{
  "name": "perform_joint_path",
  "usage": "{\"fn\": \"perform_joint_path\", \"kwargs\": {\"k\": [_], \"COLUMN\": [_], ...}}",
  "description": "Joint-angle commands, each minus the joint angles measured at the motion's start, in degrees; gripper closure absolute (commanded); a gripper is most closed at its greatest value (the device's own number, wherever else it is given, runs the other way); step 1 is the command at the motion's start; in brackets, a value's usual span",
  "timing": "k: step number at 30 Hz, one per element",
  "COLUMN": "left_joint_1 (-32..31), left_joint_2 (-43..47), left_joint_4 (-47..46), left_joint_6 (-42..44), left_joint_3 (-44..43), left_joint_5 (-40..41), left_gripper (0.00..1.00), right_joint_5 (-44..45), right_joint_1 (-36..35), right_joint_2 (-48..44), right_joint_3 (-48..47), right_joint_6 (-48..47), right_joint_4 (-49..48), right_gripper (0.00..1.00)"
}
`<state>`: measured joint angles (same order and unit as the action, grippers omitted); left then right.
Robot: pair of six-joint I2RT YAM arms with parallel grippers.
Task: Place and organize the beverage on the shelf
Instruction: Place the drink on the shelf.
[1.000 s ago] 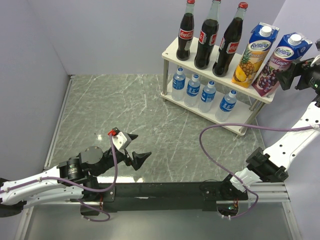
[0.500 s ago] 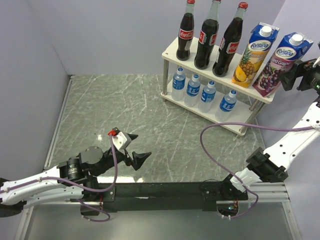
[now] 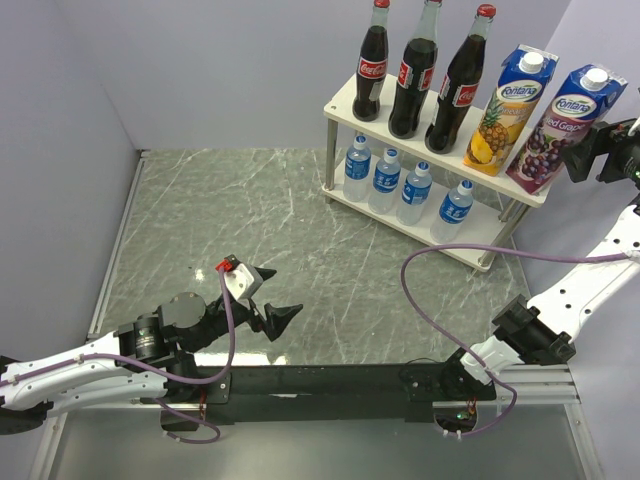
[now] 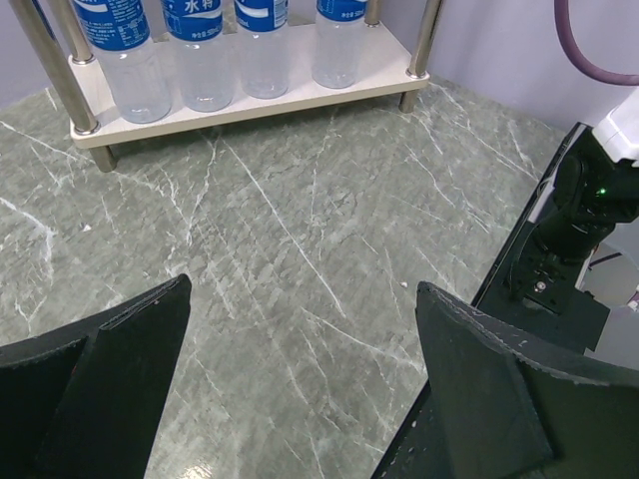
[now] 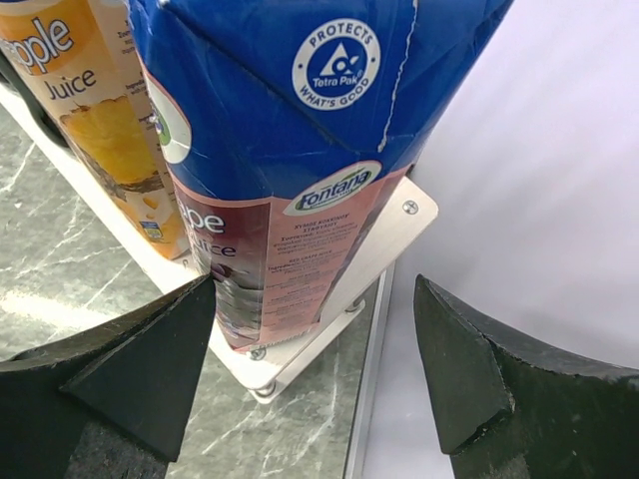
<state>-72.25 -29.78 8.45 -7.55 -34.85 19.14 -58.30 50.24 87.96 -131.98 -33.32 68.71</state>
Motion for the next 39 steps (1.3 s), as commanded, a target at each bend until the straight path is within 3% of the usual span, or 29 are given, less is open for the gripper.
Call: {"fn": "perform_joint_path", "kwargs": {"k": [1, 21, 39], "left_joint_1": [-0.35, -0.26, -0.26], "left_joint_2": [-0.01, -0.01, 0.42], "left_joint_4": [-1.51, -1.42, -1.5], "left_joint_6": [0.87, 0.96, 0.7], "left_joint_3": [-1.45, -1.45, -1.45], "left_joint_5": [-1.12, -1.12, -1.47], "left_gripper": [0.0, 0.0, 0.0], "right_joint_5": [2.93, 3.55, 1.35], "right_joint_1": [1.09, 1.88, 1.97], "right_joint_2": [-0.69, 0.72, -5.34], "right_joint_3": [0.06, -0.56, 0.32], "right_joint_6": [-0.96, 0.01, -1.66], "right_joint_4": [-1.38, -1.91, 0.55], "right_gripper": [0.15, 0.15, 0.07]}}
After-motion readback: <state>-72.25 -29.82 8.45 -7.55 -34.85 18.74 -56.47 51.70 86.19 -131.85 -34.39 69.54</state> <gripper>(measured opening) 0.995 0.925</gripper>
